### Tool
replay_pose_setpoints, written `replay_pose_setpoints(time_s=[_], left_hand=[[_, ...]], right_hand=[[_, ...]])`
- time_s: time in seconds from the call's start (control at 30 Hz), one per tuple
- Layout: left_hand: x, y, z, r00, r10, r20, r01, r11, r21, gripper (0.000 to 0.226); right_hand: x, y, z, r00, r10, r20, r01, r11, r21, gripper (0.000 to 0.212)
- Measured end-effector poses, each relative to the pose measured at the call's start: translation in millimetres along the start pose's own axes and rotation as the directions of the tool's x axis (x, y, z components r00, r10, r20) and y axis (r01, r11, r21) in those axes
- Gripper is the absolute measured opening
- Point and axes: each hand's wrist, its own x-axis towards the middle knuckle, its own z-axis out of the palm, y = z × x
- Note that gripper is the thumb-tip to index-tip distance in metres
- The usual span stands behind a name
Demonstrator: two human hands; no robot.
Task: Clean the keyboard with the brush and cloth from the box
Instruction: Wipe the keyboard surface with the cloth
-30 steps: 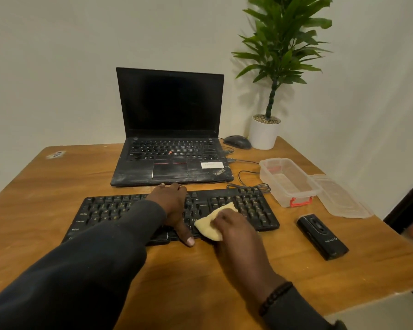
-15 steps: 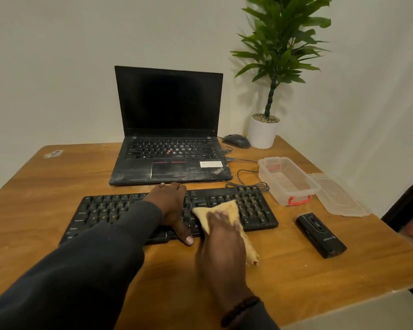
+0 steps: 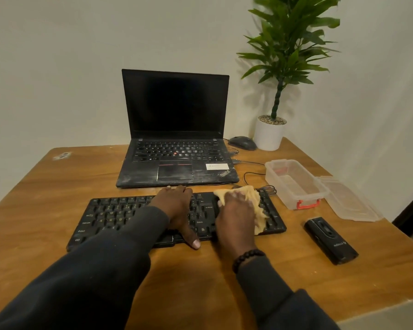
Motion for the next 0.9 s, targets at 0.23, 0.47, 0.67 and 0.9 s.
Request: replay_pose_setpoints(time_s=[0.23,0.47,0.67,0.9], left_hand=[[0,0,-1,1.0,0.006,0.001,-0.006,1.0,0.006,0.13],[-5,-3,1,0.999,0.02,-0.026,-0.022,0.997,-0.08,0.132],[-18,-12,1,0.999,0.028,-0.038,-0.03,0.998,-0.059,0.138],[-7,-17,3,0.998,-0.063,-0.029,0.063,0.998,0.005,0.12]], right_hand=[[17,3,-48,0.974,0.173,0.145,-0.223,0.831,0.51,0.034],[22,-6,-20,0.966,-0.175,0.191,0.108,0.942,0.317,0.029],[42,-27,-8,0.95,-0.286,0.125,0.255,0.941,0.221,0.034],[13,-28,-4,0.867,-0.387,0.315,0.405,0.914,0.01,0.05]])
